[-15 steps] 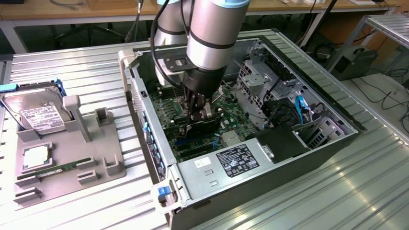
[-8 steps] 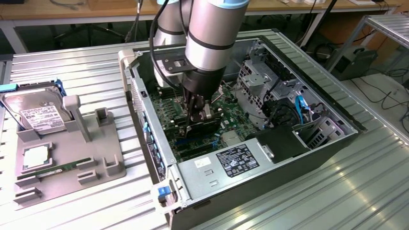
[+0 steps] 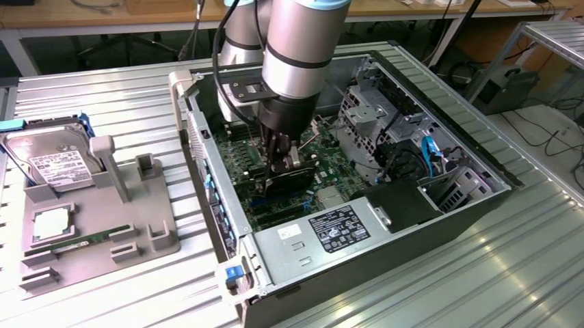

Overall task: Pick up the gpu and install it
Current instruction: 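Press down on the gpu until it lock into place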

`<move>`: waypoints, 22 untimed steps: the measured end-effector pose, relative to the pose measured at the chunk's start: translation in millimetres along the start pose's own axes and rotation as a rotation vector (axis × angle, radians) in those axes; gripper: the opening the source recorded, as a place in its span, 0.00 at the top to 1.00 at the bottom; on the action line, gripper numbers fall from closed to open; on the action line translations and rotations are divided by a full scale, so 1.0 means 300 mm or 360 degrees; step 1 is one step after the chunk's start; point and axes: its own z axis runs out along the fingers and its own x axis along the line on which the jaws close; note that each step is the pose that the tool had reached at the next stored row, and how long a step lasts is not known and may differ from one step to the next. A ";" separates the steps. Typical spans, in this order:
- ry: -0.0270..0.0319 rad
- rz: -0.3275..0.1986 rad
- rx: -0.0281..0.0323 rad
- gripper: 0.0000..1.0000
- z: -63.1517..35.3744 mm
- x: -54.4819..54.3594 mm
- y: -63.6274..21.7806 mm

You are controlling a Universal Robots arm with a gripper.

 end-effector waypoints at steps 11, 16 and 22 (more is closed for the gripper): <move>0.00011 -0.0013 -0.00003 0.89 0.009 0.001 0.004; 0.00010 -0.0015 -0.00061 0.89 -0.064 0.000 0.008; 0.00007 -0.0014 -0.00062 0.89 -0.069 0.000 0.009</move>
